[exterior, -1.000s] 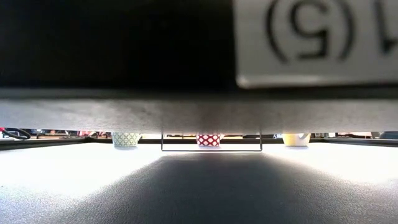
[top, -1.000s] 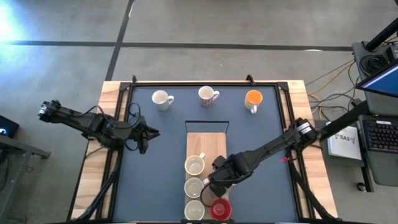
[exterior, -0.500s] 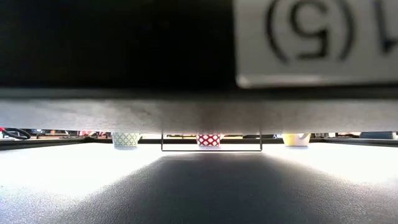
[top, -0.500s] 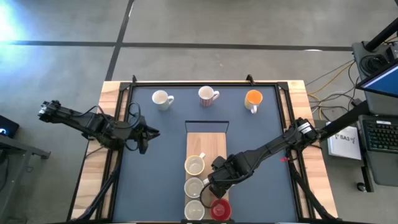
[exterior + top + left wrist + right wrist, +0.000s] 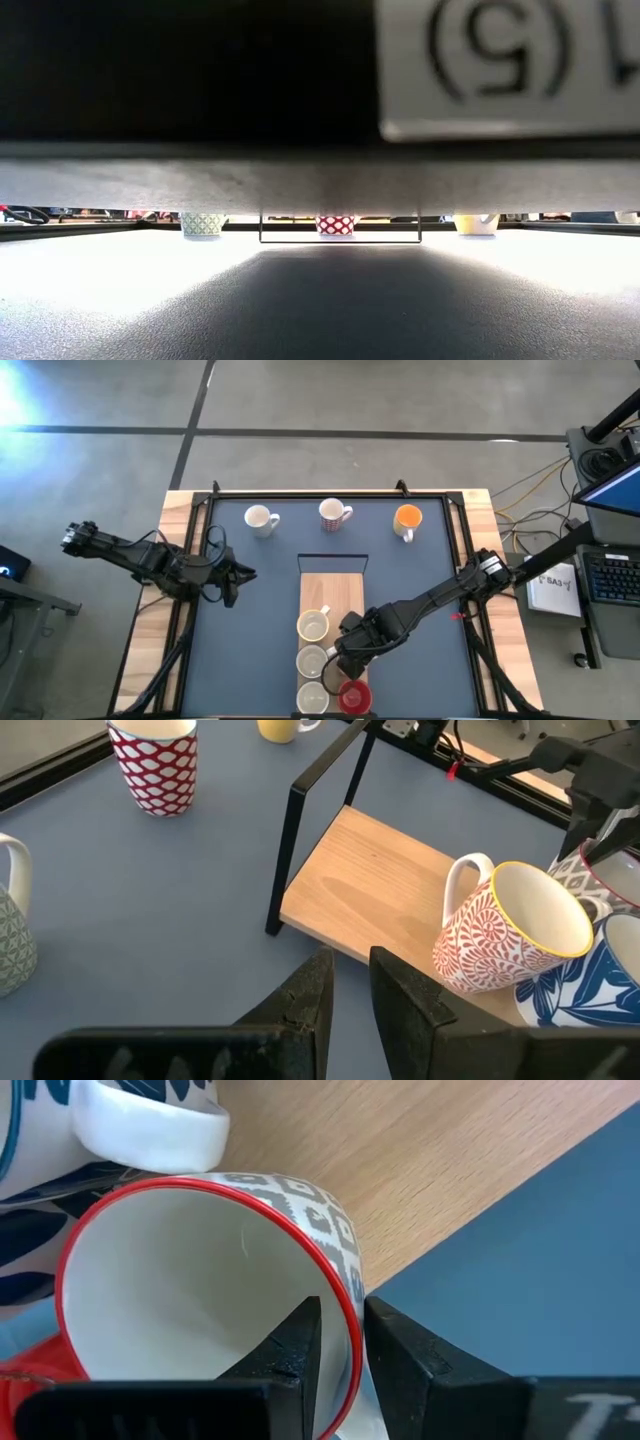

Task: Place coffee mugs
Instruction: Put the red and gray mug on the shelf, then put the yellow mug on the shelf

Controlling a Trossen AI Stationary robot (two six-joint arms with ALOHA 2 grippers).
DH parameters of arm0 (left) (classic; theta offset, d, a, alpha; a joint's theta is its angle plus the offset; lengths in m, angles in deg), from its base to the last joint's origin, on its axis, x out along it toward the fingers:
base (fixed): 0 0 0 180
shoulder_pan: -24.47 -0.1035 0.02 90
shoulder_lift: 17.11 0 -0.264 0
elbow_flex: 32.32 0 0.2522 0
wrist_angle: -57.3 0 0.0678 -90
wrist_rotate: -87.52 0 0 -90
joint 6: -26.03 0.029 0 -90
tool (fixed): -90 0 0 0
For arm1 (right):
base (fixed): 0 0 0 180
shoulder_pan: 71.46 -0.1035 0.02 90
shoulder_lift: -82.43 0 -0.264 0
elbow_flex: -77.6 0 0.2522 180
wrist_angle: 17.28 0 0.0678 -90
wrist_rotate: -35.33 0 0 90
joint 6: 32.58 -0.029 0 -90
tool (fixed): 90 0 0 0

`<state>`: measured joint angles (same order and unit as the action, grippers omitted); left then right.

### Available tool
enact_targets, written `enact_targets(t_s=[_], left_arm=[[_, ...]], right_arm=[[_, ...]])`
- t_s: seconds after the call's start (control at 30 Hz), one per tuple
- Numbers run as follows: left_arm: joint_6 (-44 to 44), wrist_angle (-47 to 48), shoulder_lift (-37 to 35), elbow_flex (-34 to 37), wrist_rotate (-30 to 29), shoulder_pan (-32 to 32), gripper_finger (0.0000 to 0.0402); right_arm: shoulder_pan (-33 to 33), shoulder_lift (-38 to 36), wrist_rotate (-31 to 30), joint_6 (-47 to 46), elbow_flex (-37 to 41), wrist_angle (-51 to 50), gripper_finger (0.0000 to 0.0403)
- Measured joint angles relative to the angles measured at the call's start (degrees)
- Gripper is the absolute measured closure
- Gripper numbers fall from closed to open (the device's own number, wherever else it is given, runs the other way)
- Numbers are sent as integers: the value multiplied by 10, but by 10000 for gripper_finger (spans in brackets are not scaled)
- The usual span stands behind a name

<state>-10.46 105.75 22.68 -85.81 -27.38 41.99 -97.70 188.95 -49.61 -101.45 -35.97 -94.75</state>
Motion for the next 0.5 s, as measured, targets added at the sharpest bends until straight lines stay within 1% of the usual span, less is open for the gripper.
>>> enact_targets(t_s=[0.17, 0.33, 0.5], left_arm=[[0, 1, 0, 0, 0, 0, 350], [0, 2, -1, 0, 0, 0, 350], [0, 2, -1, 0, 0, 0, 350]], right_arm=[[0, -6, 1, 10, 0, 0, 335], [3, -32, -5, 10, 0, -1, 335], [17, -56, -46, 30, 0, -14, 335]])
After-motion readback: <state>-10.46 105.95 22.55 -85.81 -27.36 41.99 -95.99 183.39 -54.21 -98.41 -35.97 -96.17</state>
